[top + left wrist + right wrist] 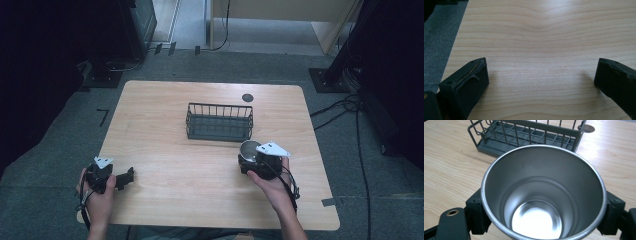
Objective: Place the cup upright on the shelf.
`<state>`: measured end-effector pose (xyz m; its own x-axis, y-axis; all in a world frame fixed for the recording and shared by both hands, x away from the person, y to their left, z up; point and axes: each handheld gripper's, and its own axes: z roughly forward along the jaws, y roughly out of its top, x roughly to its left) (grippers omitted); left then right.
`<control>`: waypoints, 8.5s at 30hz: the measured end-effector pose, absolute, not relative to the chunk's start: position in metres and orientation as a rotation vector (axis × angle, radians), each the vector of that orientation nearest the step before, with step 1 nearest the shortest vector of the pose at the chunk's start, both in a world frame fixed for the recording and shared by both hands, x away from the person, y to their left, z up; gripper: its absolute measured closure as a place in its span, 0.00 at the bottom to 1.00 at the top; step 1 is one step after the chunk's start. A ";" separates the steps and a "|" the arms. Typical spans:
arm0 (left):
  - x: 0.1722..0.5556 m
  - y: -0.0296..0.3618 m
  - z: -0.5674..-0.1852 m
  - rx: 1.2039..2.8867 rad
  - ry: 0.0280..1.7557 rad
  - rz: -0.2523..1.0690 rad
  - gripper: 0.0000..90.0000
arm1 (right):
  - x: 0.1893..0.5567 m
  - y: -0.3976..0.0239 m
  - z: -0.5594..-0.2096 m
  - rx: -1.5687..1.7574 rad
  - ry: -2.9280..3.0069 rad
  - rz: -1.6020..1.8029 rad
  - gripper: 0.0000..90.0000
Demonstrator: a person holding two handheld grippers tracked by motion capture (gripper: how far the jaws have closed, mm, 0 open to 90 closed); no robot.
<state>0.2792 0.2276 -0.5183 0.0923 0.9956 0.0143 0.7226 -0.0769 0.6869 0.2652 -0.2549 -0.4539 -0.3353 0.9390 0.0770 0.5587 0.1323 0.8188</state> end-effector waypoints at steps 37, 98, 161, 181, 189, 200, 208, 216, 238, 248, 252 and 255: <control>0.279 0.227 -0.518 1.853 1.683 0.686 0.00 | 0.291 -0.235 -0.401 1.314 1.970 1.141 0.20; 0.279 0.227 -0.518 1.854 1.684 0.685 0.00 | 0.390 -0.225 -0.385 1.372 1.907 1.104 0.20; 0.279 0.227 -0.518 1.854 1.684 0.685 0.00 | 0.404 -0.219 -0.424 1.405 1.994 1.084 0.00; 0.279 0.227 -0.518 1.854 1.684 0.685 0.00 | 0.368 -0.244 -0.409 1.402 1.956 1.111 0.00; 0.279 0.227 -0.518 1.853 1.683 0.686 0.00 | 0.349 -0.259 -0.410 1.411 1.941 1.106 0.00; 0.279 0.227 -0.518 1.853 1.683 0.686 0.00 | 0.325 -0.279 -0.411 1.419 1.910 1.086 0.00; 0.279 0.228 -0.518 1.855 1.683 0.685 0.00 | 0.309 -0.293 -0.418 1.436 1.892 1.074 0.00; 0.279 0.228 -0.518 1.856 1.682 0.686 0.00 | 0.293 -0.310 -0.431 1.469 1.870 1.042 0.00; 0.279 0.228 -0.518 1.855 1.683 0.686 0.00 | 0.264 -0.349 -0.467 1.580 1.817 0.969 0.00; 0.279 0.228 -0.518 1.855 1.683 0.687 0.00 | 0.249 -0.369 -0.484 1.636 1.783 0.931 0.00; 0.279 0.228 -0.518 1.855 1.683 0.687 0.00 | 0.244 -0.376 -0.489 1.655 1.774 0.908 0.00; 0.279 0.228 -0.518 1.855 1.683 0.686 0.00 | 0.239 -0.381 -0.493 1.668 1.769 0.890 0.00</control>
